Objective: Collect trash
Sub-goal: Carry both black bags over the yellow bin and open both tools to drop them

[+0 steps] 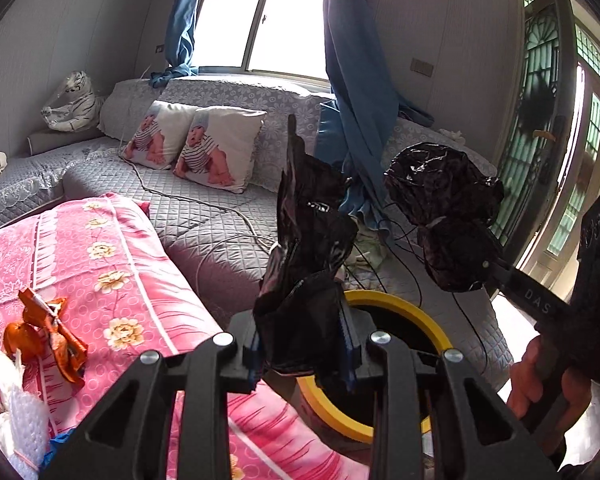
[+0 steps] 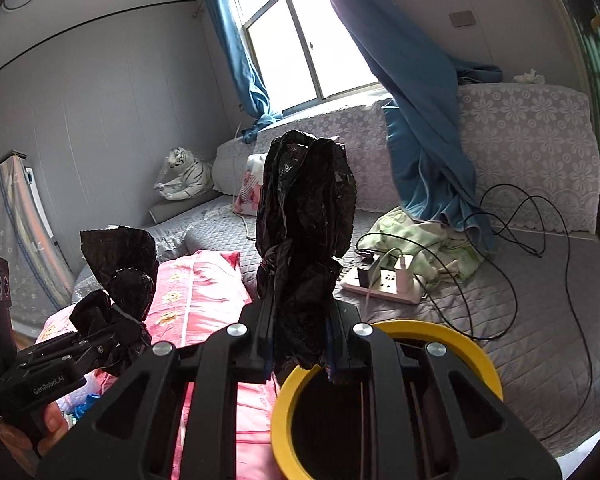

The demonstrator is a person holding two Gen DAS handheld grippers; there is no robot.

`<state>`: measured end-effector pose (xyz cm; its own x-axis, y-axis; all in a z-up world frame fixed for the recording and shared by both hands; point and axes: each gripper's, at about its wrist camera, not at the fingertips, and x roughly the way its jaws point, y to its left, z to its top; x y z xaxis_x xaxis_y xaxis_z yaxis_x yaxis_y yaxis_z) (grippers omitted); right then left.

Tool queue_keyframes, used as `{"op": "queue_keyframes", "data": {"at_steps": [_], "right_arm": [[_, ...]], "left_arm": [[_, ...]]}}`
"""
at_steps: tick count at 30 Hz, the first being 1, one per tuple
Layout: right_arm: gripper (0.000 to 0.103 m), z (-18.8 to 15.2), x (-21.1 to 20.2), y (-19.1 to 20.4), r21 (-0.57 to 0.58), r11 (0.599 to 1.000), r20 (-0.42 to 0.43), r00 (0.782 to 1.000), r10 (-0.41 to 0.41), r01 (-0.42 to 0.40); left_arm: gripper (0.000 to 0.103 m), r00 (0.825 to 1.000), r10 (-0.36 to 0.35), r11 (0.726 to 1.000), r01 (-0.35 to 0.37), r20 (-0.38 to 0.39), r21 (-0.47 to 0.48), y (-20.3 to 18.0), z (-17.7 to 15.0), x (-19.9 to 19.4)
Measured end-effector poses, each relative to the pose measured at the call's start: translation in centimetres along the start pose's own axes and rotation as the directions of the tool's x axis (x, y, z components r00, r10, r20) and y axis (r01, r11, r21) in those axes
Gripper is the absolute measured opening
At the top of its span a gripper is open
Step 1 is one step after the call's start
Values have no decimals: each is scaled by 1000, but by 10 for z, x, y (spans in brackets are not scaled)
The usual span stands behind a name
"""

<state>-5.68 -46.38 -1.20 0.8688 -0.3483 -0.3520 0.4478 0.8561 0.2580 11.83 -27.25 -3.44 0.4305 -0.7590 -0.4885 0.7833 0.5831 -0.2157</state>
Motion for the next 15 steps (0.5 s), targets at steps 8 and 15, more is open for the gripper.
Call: {"op": "queue_keyframes", "data": {"at_steps": [8, 15], "right_arm": [[17, -7, 10, -27, 22, 996, -31, 996, -86, 86], [18, -16, 24, -49, 49, 991, -87, 989, -120, 125]], "left_arm": [[27, 996, -61, 998, 62, -67, 20, -29, 0, 49], [27, 982, -97, 994, 104, -162, 31, -46, -21, 87]]}}
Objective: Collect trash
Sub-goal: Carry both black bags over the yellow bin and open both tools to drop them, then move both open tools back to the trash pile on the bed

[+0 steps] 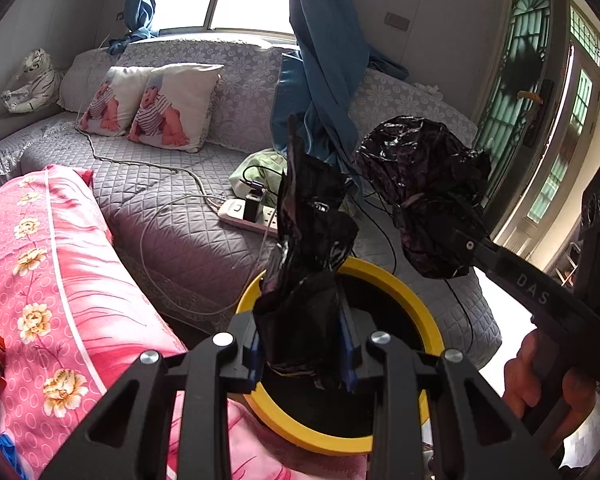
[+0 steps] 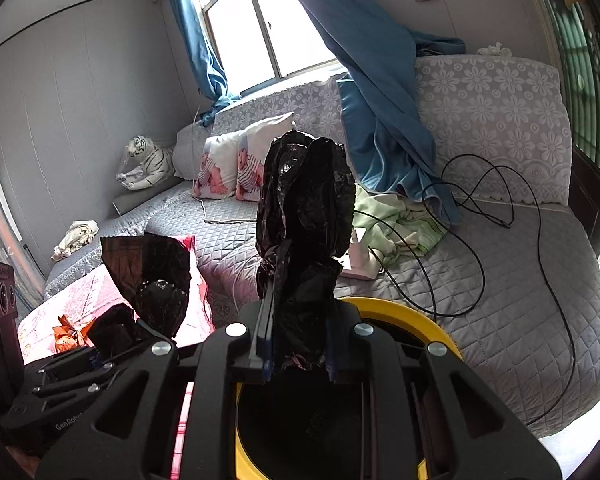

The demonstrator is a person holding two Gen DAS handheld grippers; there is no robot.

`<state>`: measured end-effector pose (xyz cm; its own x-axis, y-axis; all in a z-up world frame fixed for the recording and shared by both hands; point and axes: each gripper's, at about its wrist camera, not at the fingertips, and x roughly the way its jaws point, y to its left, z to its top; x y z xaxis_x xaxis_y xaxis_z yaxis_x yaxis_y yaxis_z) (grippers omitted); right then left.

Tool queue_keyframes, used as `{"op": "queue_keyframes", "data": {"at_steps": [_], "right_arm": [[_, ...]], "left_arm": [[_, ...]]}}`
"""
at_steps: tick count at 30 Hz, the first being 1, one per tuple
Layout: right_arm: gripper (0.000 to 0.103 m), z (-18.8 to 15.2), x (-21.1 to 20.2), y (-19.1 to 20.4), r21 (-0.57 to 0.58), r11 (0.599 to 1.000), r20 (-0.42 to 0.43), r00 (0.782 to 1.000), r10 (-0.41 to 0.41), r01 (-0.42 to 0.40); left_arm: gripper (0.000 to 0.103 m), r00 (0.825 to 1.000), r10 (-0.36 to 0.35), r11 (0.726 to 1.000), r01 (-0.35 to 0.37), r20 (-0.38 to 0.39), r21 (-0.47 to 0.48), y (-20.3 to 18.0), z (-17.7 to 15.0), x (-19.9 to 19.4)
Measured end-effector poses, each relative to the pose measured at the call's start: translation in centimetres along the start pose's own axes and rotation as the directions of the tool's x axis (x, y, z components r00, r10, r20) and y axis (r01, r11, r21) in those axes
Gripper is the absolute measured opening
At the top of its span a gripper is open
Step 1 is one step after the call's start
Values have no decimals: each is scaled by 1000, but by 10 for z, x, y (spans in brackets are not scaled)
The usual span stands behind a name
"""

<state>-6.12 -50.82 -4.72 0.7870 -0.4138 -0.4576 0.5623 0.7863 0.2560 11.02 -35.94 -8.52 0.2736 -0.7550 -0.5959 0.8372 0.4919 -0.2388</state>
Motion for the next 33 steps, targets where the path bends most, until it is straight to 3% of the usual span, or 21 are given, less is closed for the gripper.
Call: {"op": "queue_keyframes", "data": {"at_steps": [7, 15, 17, 19, 21, 27, 33], "right_arm": [[18, -8, 26, -18, 51, 999, -96, 995, 4, 1], [18, -12, 36, -20, 56, 998, -132, 991, -7, 15], [22, -13, 37, -21, 59, 998, -136, 991, -16, 24], [36, -13, 37, -23, 69, 997, -136, 990, -21, 31], [45, -12, 36, -28, 94, 995, -128, 992, -19, 32], [45, -6, 30, -39, 129, 990, -117, 993, -36, 51], [45, 1, 16, -37, 128, 991, -79, 997, -25, 35]], "left_arm": [[27, 996, -13, 1000, 15, -84, 21, -7, -15, 26], [28, 994, -27, 1000, 28, -102, 5, -7, -15, 36], [31, 995, -25, 1000, 25, -98, 4, -8, -14, 36], [45, 995, -28, 1000, 28, -95, -5, -8, -15, 35], [50, 996, -32, 999, 31, -87, -13, -7, -15, 33], [51, 998, -19, 999, 17, -55, -39, 0, -10, 21], [51, 1000, 25, 997, -24, 10, -80, 11, 5, -16]]}}
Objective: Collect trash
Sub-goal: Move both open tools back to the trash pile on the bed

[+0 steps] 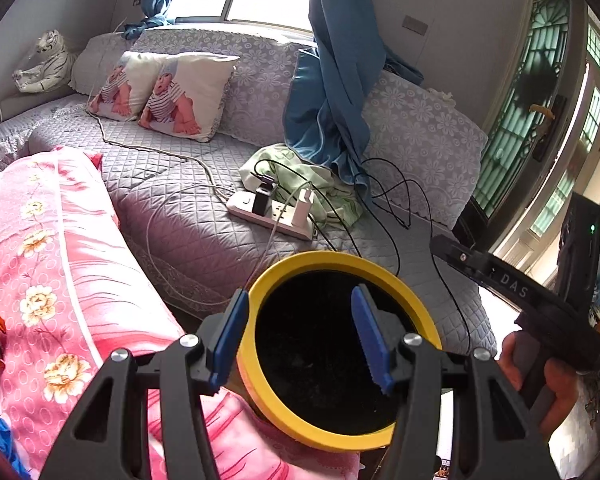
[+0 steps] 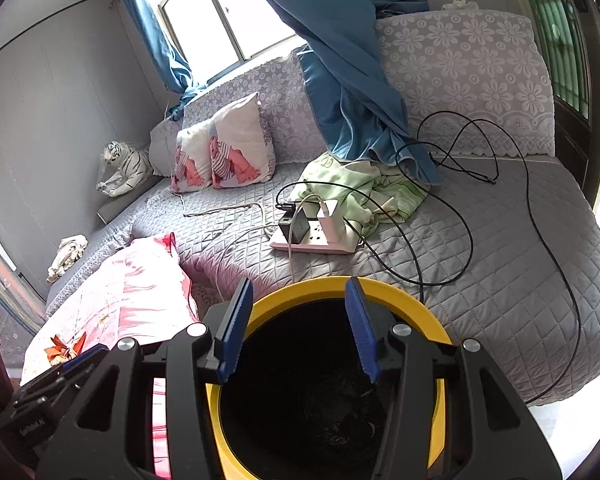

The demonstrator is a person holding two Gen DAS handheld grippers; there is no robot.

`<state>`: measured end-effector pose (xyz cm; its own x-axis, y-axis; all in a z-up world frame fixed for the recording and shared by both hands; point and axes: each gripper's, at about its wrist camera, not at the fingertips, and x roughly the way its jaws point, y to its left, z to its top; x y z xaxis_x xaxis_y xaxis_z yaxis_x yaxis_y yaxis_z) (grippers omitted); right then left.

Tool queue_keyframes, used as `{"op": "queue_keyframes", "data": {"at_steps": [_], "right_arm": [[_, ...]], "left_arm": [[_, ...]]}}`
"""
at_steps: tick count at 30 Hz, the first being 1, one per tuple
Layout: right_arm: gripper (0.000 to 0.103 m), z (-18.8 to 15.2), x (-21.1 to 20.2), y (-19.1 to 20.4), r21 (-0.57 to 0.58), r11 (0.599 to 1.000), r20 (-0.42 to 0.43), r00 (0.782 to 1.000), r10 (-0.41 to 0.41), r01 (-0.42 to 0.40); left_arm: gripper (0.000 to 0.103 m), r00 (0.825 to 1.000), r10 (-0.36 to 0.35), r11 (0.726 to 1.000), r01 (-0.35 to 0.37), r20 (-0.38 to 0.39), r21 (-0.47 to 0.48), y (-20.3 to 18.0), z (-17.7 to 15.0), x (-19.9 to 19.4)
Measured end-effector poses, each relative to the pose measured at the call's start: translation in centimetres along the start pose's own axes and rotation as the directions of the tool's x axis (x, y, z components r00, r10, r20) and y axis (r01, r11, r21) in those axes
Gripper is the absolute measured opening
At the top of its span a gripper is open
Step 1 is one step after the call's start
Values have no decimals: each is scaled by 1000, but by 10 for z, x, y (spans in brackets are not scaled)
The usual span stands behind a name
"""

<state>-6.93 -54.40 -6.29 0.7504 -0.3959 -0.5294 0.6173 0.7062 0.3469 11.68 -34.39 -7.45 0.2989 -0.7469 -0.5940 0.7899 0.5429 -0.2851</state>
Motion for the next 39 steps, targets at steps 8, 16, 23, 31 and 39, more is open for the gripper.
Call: {"op": "queue_keyframes", "data": {"at_steps": [8, 16, 23, 31, 39], "right_arm": [[45, -2, -13, 42, -93, 989, -6, 993, 116, -116], [50, -23, -14, 122, -247, 933, -76, 965, 252, -263], [50, -44, -6, 192, -349, 854, -186, 921, 341, -387], [50, -73, 3, 273, -459, 747, -292, 875, 385, -481], [50, -106, 14, 326, -532, 668, -372, 852, 367, -520]], "left_arm": [[51, 985, 107, 994, -109, 132, 9, 17, 14, -92], [63, 940, 255, 967, -253, 225, -39, 66, -7, -189], [67, 884, 414, 910, -407, 214, -82, 114, -47, -250], [67, 873, 464, 882, -441, 148, -166, 156, -101, -274], [67, 883, 459, 879, -436, 96, -194, 171, -134, -261]]}}
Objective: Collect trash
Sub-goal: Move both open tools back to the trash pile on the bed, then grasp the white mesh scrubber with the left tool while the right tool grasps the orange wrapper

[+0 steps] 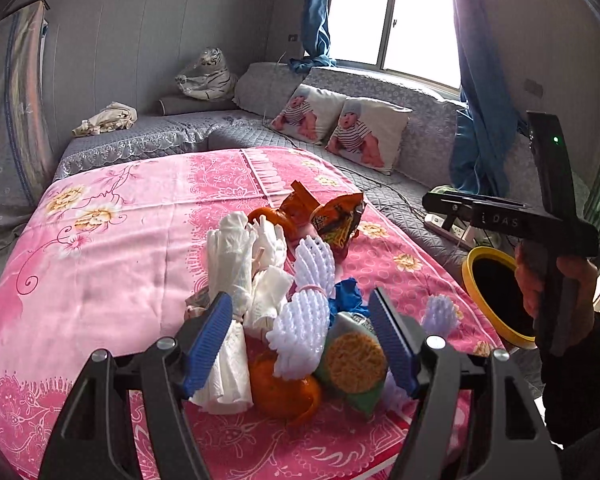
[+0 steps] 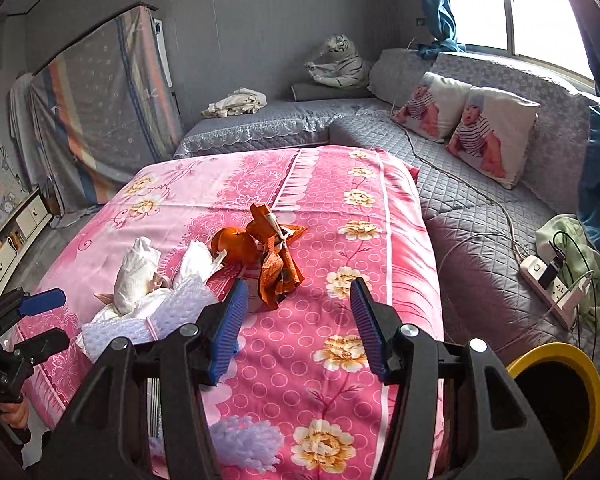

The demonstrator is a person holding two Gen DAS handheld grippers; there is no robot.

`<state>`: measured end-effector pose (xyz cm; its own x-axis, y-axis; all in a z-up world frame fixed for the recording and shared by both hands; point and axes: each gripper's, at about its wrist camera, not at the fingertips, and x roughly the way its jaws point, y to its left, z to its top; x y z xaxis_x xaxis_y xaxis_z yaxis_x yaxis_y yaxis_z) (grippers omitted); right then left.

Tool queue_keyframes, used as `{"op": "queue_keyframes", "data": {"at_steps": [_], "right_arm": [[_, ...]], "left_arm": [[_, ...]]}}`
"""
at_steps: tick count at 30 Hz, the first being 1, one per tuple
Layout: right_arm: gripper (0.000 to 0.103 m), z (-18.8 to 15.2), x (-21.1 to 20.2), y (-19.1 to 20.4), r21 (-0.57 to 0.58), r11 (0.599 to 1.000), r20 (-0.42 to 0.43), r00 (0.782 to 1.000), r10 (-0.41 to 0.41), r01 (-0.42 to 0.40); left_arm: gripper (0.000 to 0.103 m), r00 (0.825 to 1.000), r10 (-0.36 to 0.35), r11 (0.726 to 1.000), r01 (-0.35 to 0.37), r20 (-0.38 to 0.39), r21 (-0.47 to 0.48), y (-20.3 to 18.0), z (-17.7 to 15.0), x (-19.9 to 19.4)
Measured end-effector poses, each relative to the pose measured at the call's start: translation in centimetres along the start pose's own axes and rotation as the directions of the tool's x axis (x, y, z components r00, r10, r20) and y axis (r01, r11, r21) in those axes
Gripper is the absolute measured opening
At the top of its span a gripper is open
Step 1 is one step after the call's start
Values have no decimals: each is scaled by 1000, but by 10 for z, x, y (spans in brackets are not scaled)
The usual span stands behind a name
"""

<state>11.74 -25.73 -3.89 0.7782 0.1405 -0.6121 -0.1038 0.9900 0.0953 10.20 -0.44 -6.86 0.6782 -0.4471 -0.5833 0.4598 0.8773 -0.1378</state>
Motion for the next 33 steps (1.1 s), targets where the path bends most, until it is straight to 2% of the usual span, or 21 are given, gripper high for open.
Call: {"op": "queue_keyframes", "data": {"at_steps": [8, 17, 29, 33], "right_arm": [[50, 0, 34, 17, -44, 999, -57, 998, 16, -18], [50, 9, 67, 23, -67, 997, -93, 995, 24, -30], [50, 20, 117, 18, -47, 998, -178, 983, 38, -47], [50, 21, 131, 16, -26, 998, -199, 979, 44, -51]], "left_arm": [[67, 1000, 6, 1000, -6, -25, -5, 8, -12, 13], [67, 999, -13, 1000, 14, -41, 26, 2, -8, 25], [67, 997, -29, 999, 32, -76, 30, 3, -7, 41], [63, 995, -38, 999, 41, -89, 27, 4, -5, 48]]}}
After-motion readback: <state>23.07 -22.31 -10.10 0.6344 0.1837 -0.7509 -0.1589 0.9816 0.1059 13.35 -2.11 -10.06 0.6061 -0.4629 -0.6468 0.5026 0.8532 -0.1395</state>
